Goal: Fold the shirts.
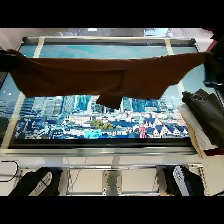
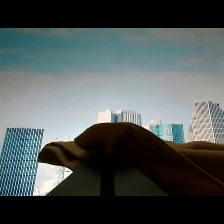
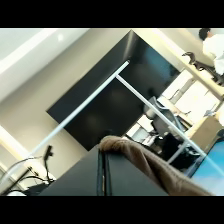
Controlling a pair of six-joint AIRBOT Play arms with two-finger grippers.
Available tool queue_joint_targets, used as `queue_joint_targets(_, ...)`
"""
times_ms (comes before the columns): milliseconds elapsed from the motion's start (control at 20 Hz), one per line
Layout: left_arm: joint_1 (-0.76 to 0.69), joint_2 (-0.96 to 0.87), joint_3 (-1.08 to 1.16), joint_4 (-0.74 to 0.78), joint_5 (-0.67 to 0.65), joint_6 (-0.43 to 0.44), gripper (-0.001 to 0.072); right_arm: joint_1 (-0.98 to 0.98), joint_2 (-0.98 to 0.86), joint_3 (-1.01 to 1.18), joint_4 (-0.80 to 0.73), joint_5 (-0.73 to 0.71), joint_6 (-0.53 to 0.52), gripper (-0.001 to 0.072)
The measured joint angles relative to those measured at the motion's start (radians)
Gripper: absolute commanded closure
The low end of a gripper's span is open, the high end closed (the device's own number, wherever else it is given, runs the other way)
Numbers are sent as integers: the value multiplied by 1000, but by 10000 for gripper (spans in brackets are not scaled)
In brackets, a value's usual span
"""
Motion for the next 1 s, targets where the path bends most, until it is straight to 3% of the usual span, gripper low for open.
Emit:
queue_joint_targets(300,0,89,-14,-283,-104,14,695,-57,92,156,-176,-108,98,686)
queue_joint_targets(650,-1,-160,-240,-348,-137,34,694,-54,-35,182,-539,-241,105,686)
queue_joint_targets(850,-1,-351,-295,-271,70,-62,695,98,-222,185,-599,-380,1,686)
queue_joint_targets(1000,-1,-455,-308,-257,283,-139,693,297,-408,186,-611,-626,-105,686)
